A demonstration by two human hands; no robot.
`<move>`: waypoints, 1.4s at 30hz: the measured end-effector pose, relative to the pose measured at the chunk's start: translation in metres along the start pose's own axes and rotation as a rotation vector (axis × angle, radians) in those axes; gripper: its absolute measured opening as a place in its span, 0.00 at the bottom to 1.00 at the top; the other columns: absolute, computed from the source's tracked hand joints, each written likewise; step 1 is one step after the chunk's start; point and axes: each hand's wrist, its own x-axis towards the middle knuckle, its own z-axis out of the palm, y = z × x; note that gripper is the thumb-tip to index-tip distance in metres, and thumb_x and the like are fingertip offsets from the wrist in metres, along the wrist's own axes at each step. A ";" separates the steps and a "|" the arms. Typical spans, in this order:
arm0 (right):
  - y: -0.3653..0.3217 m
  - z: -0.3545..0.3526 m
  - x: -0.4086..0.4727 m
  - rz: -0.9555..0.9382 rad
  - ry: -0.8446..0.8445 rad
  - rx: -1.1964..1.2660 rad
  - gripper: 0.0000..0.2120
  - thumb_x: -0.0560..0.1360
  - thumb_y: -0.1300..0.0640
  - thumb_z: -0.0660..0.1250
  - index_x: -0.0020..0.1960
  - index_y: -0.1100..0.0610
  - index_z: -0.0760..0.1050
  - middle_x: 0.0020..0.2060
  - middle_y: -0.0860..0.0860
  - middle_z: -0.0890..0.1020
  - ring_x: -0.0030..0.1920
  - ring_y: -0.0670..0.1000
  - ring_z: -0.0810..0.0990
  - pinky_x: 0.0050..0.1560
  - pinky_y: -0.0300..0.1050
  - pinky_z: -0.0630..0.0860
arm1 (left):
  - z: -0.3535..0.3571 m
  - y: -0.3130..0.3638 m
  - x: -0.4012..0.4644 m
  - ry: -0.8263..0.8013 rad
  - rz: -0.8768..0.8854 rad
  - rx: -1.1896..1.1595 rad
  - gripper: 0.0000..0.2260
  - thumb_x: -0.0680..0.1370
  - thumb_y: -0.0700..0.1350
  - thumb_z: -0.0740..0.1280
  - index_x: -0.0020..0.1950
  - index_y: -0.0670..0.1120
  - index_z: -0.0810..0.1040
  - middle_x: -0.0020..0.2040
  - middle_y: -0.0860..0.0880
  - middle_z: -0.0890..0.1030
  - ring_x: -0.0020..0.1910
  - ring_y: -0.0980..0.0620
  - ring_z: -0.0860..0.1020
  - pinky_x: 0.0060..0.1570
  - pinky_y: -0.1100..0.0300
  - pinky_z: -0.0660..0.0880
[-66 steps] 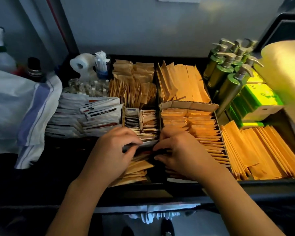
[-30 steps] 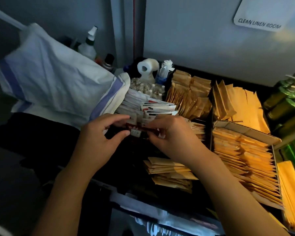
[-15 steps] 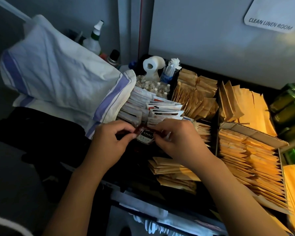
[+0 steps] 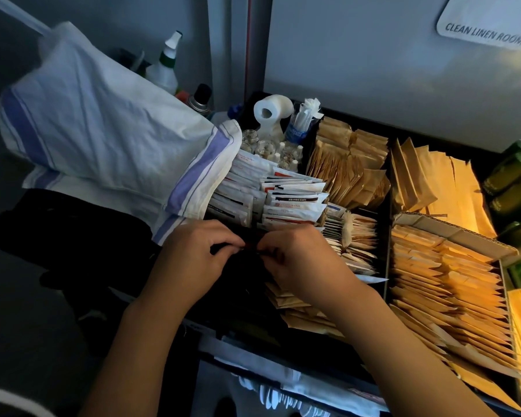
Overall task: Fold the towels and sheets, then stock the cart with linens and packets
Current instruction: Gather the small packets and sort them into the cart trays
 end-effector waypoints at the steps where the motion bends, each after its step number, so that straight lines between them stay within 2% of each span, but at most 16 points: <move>1: 0.001 0.001 -0.001 0.013 -0.007 -0.016 0.09 0.73 0.62 0.71 0.50 0.53 0.85 0.42 0.48 0.83 0.43 0.52 0.81 0.42 0.48 0.77 | 0.002 -0.001 0.000 -0.012 -0.006 0.006 0.09 0.72 0.35 0.78 0.46 0.49 0.89 0.44 0.58 0.85 0.44 0.61 0.82 0.49 0.60 0.78; 5: 0.002 0.010 0.001 0.044 -0.041 -0.163 0.10 0.76 0.56 0.67 0.54 0.47 0.84 0.47 0.47 0.82 0.48 0.54 0.81 0.43 0.51 0.79 | 0.010 -0.001 0.001 -0.077 -0.060 0.058 0.08 0.74 0.37 0.76 0.48 0.50 0.89 0.46 0.57 0.85 0.47 0.56 0.80 0.51 0.53 0.79; 8: 0.003 0.009 0.000 0.045 -0.041 -0.217 0.10 0.76 0.53 0.68 0.55 0.46 0.84 0.46 0.46 0.83 0.47 0.55 0.81 0.42 0.50 0.78 | 0.007 0.001 0.000 -0.094 -0.035 0.086 0.08 0.75 0.38 0.76 0.50 0.49 0.89 0.47 0.56 0.85 0.48 0.54 0.81 0.51 0.50 0.79; 11: 0.006 -0.006 -0.010 0.040 -0.033 -0.145 0.09 0.74 0.56 0.73 0.53 0.47 0.85 0.43 0.46 0.83 0.43 0.53 0.81 0.41 0.51 0.78 | 0.002 0.008 -0.001 -0.029 0.016 0.035 0.08 0.75 0.38 0.76 0.51 0.48 0.89 0.47 0.56 0.85 0.48 0.57 0.82 0.50 0.54 0.80; 13: 0.010 -0.019 -0.021 0.053 -0.003 -0.045 0.11 0.73 0.58 0.76 0.55 0.50 0.86 0.44 0.45 0.84 0.44 0.49 0.82 0.44 0.51 0.80 | 0.001 0.017 0.001 -0.007 0.045 -0.001 0.08 0.75 0.38 0.76 0.51 0.48 0.89 0.47 0.56 0.85 0.48 0.58 0.82 0.51 0.56 0.80; 16: 0.017 -0.040 -0.041 0.087 0.071 0.075 0.15 0.74 0.57 0.78 0.59 0.51 0.85 0.51 0.43 0.85 0.51 0.42 0.83 0.54 0.43 0.80 | 0.006 0.032 0.006 -0.037 0.074 -0.060 0.08 0.75 0.39 0.76 0.52 0.49 0.88 0.47 0.57 0.85 0.49 0.59 0.82 0.53 0.59 0.79; 18: 0.023 -0.053 -0.057 0.119 0.110 0.110 0.15 0.74 0.54 0.78 0.60 0.50 0.85 0.54 0.40 0.85 0.55 0.39 0.82 0.57 0.38 0.79 | 0.013 0.043 0.009 -0.075 0.089 -0.100 0.08 0.75 0.40 0.76 0.53 0.50 0.88 0.48 0.58 0.85 0.50 0.60 0.82 0.55 0.62 0.77; 21: 0.039 -0.071 -0.082 0.219 0.112 0.061 0.15 0.73 0.48 0.77 0.59 0.45 0.84 0.54 0.36 0.83 0.56 0.36 0.80 0.56 0.36 0.78 | 0.025 0.057 0.012 -0.131 0.108 -0.120 0.10 0.75 0.41 0.77 0.54 0.51 0.88 0.49 0.60 0.84 0.52 0.62 0.81 0.56 0.67 0.76; 24: 0.054 -0.080 -0.105 0.313 0.096 0.024 0.16 0.71 0.46 0.79 0.58 0.43 0.84 0.53 0.34 0.82 0.55 0.35 0.79 0.52 0.31 0.77 | 0.039 0.067 0.017 -0.186 0.122 -0.130 0.12 0.74 0.42 0.78 0.55 0.54 0.87 0.51 0.62 0.84 0.54 0.63 0.80 0.57 0.70 0.74; 30: 0.067 -0.075 -0.127 0.338 0.071 -0.003 0.15 0.72 0.51 0.79 0.59 0.43 0.84 0.52 0.37 0.82 0.53 0.38 0.79 0.54 0.37 0.79 | 0.067 0.085 0.026 -0.293 0.161 -0.083 0.11 0.74 0.46 0.77 0.55 0.56 0.87 0.51 0.63 0.83 0.54 0.64 0.79 0.57 0.68 0.75; 32: 0.070 -0.072 -0.131 0.340 0.068 -0.023 0.15 0.73 0.54 0.78 0.59 0.45 0.84 0.53 0.39 0.82 0.53 0.40 0.79 0.55 0.40 0.80 | 0.072 0.092 0.027 -0.341 0.184 -0.085 0.07 0.77 0.50 0.74 0.54 0.56 0.87 0.50 0.63 0.83 0.53 0.63 0.80 0.55 0.63 0.77; 34: 0.072 -0.072 -0.133 0.335 0.077 -0.032 0.12 0.74 0.56 0.77 0.56 0.47 0.86 0.54 0.41 0.82 0.53 0.41 0.79 0.54 0.43 0.80 | 0.074 0.096 0.027 -0.393 0.183 -0.109 0.09 0.79 0.57 0.69 0.54 0.57 0.86 0.49 0.64 0.82 0.53 0.63 0.80 0.53 0.61 0.78; 36: 0.072 -0.072 -0.134 0.315 0.114 -0.040 0.09 0.74 0.56 0.76 0.54 0.48 0.86 0.53 0.42 0.82 0.53 0.41 0.78 0.54 0.43 0.79 | 0.076 0.098 0.027 -0.428 0.157 -0.124 0.12 0.77 0.61 0.70 0.56 0.58 0.86 0.50 0.66 0.82 0.53 0.64 0.80 0.53 0.61 0.78; 37: 0.071 -0.073 -0.134 0.301 0.135 -0.036 0.08 0.74 0.56 0.76 0.52 0.49 0.86 0.53 0.41 0.82 0.53 0.41 0.78 0.53 0.43 0.79 | 0.077 0.100 0.027 -0.431 0.155 -0.113 0.13 0.75 0.60 0.72 0.57 0.59 0.86 0.50 0.66 0.82 0.53 0.65 0.80 0.53 0.61 0.78; 39: 0.068 -0.077 -0.131 0.254 0.190 0.023 0.07 0.74 0.56 0.75 0.51 0.49 0.86 0.52 0.41 0.81 0.53 0.41 0.79 0.53 0.40 0.79 | 0.077 0.102 0.026 -0.390 0.187 -0.086 0.10 0.75 0.53 0.75 0.56 0.56 0.86 0.49 0.64 0.83 0.51 0.63 0.80 0.51 0.57 0.79; 42: 0.061 -0.082 -0.119 0.203 0.282 0.128 0.08 0.75 0.51 0.74 0.54 0.46 0.83 0.51 0.38 0.82 0.54 0.41 0.81 0.51 0.36 0.78 | 0.068 0.100 0.029 -0.240 0.238 -0.118 0.07 0.76 0.42 0.76 0.52 0.52 0.87 0.46 0.60 0.83 0.47 0.59 0.82 0.46 0.58 0.79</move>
